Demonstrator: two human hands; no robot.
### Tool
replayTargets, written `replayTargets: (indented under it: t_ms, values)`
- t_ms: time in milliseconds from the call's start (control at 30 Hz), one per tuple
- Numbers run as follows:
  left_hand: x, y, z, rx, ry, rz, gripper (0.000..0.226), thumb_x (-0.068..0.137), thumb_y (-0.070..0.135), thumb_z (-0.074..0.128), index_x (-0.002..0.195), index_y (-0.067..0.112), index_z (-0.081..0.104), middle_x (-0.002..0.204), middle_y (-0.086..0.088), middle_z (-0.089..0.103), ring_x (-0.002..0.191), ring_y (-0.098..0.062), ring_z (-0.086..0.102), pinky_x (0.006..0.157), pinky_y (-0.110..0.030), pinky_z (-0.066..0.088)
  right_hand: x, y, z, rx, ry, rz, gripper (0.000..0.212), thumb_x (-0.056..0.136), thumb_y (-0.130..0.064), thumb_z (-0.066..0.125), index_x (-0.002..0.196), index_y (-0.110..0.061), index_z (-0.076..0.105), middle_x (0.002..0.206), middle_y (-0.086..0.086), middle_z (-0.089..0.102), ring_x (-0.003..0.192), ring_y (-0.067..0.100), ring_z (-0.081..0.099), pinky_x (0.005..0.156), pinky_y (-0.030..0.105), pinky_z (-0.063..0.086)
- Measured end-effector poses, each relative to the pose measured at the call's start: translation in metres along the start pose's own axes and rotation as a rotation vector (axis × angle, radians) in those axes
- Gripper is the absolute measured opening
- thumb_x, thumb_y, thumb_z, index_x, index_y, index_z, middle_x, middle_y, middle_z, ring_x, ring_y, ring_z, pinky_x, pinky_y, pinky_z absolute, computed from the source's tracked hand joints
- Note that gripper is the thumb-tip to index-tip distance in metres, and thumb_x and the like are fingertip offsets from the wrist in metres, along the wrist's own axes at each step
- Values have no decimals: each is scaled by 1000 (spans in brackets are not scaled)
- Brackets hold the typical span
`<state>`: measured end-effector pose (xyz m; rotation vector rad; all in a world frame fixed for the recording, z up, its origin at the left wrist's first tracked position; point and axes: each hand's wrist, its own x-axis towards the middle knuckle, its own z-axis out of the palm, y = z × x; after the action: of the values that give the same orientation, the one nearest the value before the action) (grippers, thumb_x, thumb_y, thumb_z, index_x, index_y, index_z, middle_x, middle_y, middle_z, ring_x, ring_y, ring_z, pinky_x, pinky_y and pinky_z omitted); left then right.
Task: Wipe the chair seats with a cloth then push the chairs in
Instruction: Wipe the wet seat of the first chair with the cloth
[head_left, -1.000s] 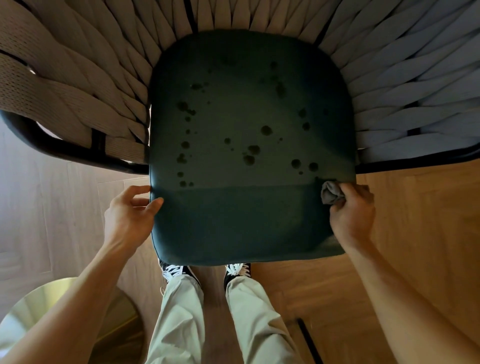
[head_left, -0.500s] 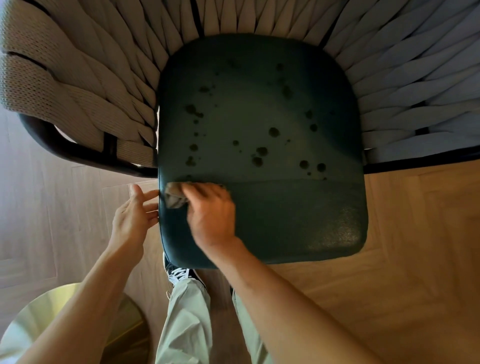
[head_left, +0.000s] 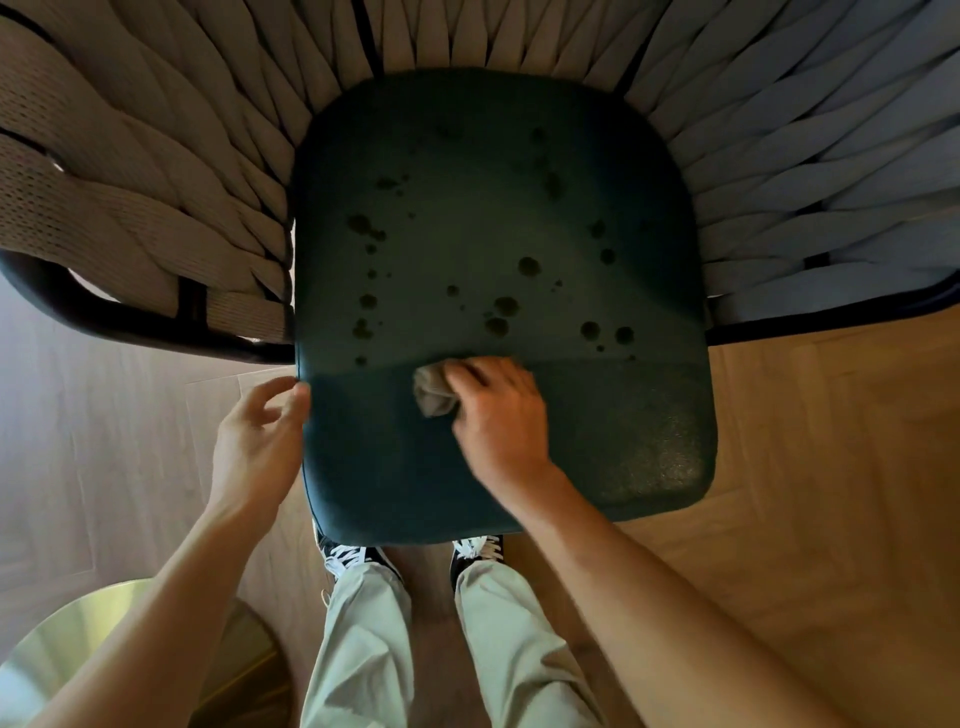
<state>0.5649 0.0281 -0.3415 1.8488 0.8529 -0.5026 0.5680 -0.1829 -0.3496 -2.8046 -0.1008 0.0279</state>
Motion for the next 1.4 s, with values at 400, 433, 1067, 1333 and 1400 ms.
replayTargets:
  t_ms: [400, 433, 1067, 1333, 1400]
  values:
    - [2, 18, 9, 157, 152, 34, 33, 88, 23, 68, 120, 25, 65, 106, 3, 66, 87, -17, 62, 90, -39, 51, -14, 200, -79, -157, 74, 318, 28, 72, 9, 63, 94, -7, 67, 91, 16, 67, 81, 36, 63, 68, 35, 50]
    - [2, 18, 9, 156, 152, 26, 32, 87, 23, 69, 119, 26, 66, 103, 4, 66, 88, -17, 62, 89, -37, 50, -14, 204, -79, -139, 99, 322, 27, 72, 10, 61, 92, -6, 67, 89, 15, 68, 80, 35, 63, 67, 33, 48]
    - [4, 23, 0, -201, 28, -75, 45, 98, 51, 39, 107, 19, 70, 101, 1, 70, 89, -16, 66, 82, -30, 50, 16, -61, 17, 221, 6, 3, 32, 72, -12, 50, 96, -19, 69, 87, 3, 68, 85, 29, 62, 76, 38, 49]
    - [0, 29, -2, -258, -12, -88, 48, 99, 54, 26, 95, 26, 65, 90, 3, 67, 84, -11, 64, 72, -25, 48, 28, -105, 31, 140, -86, -62, 35, 77, -17, 41, 95, -16, 70, 85, 5, 68, 84, 29, 63, 75, 41, 49]
    - [4, 26, -1, -214, -48, -62, 49, 97, 57, 32, 113, 23, 63, 99, -1, 68, 90, -18, 66, 76, -30, 51, 26, -83, 26, 118, -68, -65, 41, 72, -18, 36, 92, -16, 72, 85, 4, 67, 85, 31, 63, 75, 41, 50]
